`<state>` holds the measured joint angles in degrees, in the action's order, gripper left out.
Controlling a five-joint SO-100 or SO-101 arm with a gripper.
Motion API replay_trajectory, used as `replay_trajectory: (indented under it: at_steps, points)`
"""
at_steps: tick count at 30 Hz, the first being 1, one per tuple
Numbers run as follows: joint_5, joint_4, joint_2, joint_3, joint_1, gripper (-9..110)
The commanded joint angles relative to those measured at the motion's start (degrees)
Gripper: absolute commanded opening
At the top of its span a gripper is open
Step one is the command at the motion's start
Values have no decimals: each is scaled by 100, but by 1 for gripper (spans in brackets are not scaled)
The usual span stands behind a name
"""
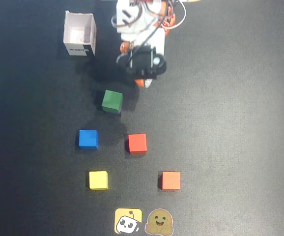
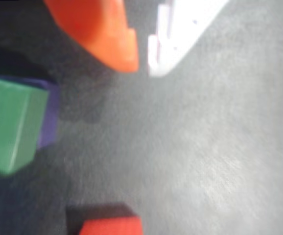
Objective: Put the green cube on top of the purple cube.
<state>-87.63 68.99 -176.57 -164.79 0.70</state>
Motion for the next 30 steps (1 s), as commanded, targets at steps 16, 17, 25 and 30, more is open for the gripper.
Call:
replay_trajectory:
  at_steps: [16,17,25,30]
  points:
    - [97,360,-62,18,-26,0]
    - [97,360,-62,18,-26,0]
    - [97,360,-62,18,-26,0]
    - [97,360,-62,18,-26,0]
